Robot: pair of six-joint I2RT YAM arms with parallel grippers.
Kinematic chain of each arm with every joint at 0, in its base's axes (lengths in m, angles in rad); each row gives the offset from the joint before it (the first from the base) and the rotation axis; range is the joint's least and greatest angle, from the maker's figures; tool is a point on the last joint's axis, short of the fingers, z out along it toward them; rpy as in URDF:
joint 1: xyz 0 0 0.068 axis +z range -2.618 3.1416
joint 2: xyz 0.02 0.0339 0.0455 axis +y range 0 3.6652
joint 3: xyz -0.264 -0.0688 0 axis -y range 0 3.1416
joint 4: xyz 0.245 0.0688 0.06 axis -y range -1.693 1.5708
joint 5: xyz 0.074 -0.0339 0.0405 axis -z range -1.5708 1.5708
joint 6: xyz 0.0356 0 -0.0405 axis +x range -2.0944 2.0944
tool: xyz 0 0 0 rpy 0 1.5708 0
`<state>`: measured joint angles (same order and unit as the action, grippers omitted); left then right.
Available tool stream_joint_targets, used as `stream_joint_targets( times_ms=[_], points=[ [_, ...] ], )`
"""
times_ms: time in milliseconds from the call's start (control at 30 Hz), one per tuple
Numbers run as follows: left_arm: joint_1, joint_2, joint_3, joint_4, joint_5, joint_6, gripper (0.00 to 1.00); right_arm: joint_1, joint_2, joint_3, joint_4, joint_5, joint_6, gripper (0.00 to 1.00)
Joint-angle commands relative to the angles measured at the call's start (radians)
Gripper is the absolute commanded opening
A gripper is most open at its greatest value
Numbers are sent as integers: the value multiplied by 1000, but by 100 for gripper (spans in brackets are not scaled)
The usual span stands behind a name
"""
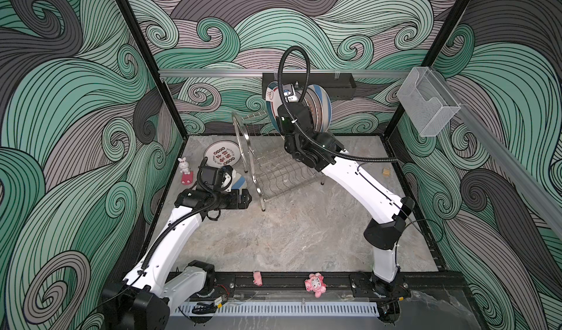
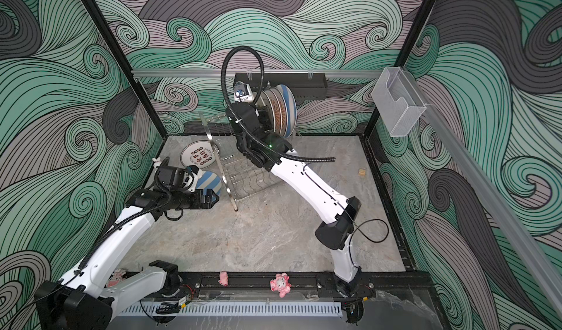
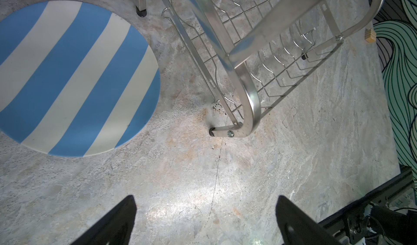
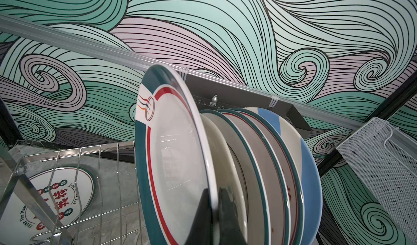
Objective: Load the plates into the dish rack
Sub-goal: 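Lower the green-rimmed plate into the rack in front of the other plates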
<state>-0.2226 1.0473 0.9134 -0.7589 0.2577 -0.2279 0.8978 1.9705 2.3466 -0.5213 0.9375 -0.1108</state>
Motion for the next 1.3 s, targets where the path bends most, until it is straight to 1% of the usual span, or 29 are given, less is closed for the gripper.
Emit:
stream_joint_targets(
  times_ms=[0, 300, 900, 967, 1033, 1267],
  points=[
    [8, -7, -1, -22, -11, 8, 99, -14, 1, 47, 21, 3, 35, 0],
    [8, 0, -1, -22, -15, 12, 98, -26, 6, 27, 5, 7, 61, 0],
    [10, 10, 1, -22, -14, 13, 99, -20, -21, -42, -50, -48, 131, 0],
    [10, 10, -1, -22, -14, 12, 99, -18, -27, -49, -47, -50, 126, 7],
    [10, 9, -1, -22, -15, 13, 99, -16, -37, -63, -40, -55, 121, 11],
    [9, 13, 1, -22, -18, 13, 99, -15, -55, -72, -41, -58, 100, 21]
  ],
)
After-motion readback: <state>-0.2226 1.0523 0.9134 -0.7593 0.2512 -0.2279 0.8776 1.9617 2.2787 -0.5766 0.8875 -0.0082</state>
